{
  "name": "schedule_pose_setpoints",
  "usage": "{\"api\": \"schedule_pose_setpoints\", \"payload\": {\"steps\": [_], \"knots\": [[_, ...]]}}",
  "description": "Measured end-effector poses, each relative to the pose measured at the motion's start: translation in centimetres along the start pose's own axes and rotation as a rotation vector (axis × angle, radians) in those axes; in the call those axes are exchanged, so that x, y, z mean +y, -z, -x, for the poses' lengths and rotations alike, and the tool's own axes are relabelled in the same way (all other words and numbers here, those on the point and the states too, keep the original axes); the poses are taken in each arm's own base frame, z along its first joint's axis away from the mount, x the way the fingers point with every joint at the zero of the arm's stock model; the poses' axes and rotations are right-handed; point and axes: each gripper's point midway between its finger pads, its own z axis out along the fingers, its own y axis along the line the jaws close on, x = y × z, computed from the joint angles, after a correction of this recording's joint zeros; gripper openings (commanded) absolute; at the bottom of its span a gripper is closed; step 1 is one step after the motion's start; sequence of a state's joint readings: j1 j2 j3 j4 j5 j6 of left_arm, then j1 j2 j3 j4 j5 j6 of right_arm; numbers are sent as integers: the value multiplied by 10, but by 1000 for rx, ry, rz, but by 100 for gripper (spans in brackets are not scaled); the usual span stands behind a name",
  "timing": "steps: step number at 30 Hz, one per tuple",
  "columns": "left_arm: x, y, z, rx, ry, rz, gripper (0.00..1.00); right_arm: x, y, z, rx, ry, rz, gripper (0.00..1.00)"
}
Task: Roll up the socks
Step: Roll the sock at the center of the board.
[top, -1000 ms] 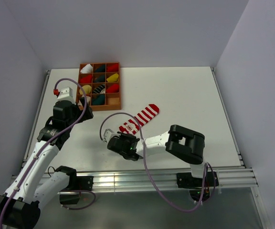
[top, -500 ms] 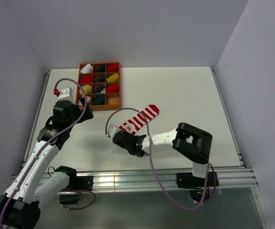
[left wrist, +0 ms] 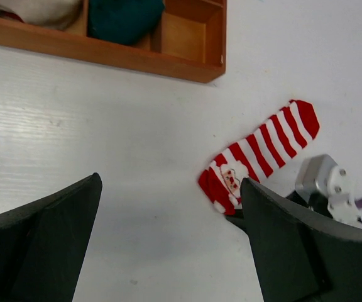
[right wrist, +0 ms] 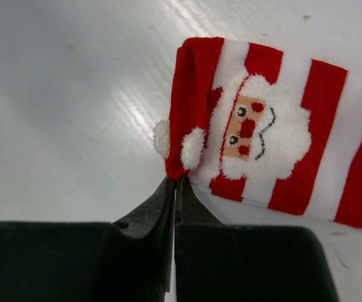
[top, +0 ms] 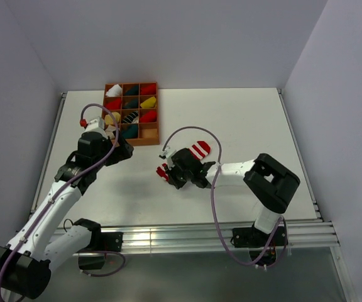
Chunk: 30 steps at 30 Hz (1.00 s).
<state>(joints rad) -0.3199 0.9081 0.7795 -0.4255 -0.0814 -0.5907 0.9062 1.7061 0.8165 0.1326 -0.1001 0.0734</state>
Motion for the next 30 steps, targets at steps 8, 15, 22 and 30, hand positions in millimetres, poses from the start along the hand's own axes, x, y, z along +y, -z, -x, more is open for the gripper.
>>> {"api": "schedule_pose_setpoints", "payload": {"steps": [8,15,22,30], "knots": [[-24,-16,-45,124,87,-43,95,11,-8,3,22,-270,294,0],[-24,-38,-99,242,171,-17,93,12,-15,9,26,-486,488,0],[-26,-58,-121,276,262,6,88,12,-15,8,36,-562,557,0],[-23,-89,-146,332,318,72,83,11,-16,8,39,-556,551,0]]}}
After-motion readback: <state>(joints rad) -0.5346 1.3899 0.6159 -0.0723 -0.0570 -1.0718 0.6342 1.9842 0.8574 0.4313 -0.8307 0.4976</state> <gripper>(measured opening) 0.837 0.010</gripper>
